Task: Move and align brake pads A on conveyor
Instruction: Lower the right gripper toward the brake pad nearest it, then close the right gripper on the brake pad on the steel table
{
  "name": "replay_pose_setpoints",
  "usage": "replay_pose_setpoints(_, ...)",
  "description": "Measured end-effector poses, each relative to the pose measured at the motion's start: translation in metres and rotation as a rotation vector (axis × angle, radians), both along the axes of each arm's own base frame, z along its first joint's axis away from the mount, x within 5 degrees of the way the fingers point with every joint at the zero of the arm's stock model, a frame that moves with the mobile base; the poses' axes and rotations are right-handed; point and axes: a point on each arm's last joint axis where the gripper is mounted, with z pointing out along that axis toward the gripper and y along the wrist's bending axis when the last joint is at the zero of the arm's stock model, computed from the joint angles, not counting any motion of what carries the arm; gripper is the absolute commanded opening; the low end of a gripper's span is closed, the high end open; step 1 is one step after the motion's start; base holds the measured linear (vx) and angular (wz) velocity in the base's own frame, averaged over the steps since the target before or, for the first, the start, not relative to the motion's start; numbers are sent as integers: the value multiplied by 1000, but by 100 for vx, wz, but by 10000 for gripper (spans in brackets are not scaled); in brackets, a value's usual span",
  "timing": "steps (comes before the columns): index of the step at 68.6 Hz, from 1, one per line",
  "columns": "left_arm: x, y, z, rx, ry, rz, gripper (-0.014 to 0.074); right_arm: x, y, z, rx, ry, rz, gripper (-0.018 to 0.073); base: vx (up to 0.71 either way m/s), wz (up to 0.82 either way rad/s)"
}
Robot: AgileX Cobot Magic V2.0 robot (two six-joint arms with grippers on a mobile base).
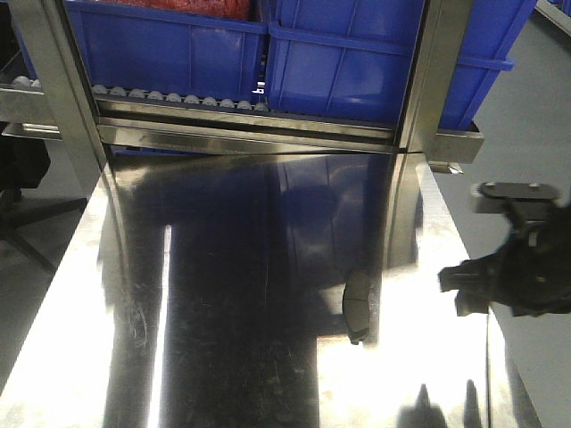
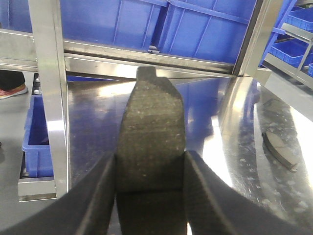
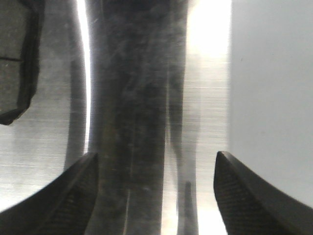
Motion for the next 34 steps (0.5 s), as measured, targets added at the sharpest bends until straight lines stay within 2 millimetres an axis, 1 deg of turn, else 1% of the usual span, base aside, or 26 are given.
replay_pose_setpoints(5, 0, 0, 0, 0, 0, 0, -6, 12, 18, -10, -5, 47, 41, 487, 0, 0)
replay_pose_setpoints(14, 0, 0, 0, 0, 0, 0, -6, 31, 50, -23, -1, 82, 72, 487, 0, 0)
replay_pose_setpoints(26, 0, 0, 0, 0, 0, 0, -6, 54, 87, -32, 17, 104, 60, 487, 0, 0)
replay_pose_setpoints(34, 0, 0, 0, 0, 0, 0, -6, 65, 107, -34, 17, 114, 74, 487, 0, 0)
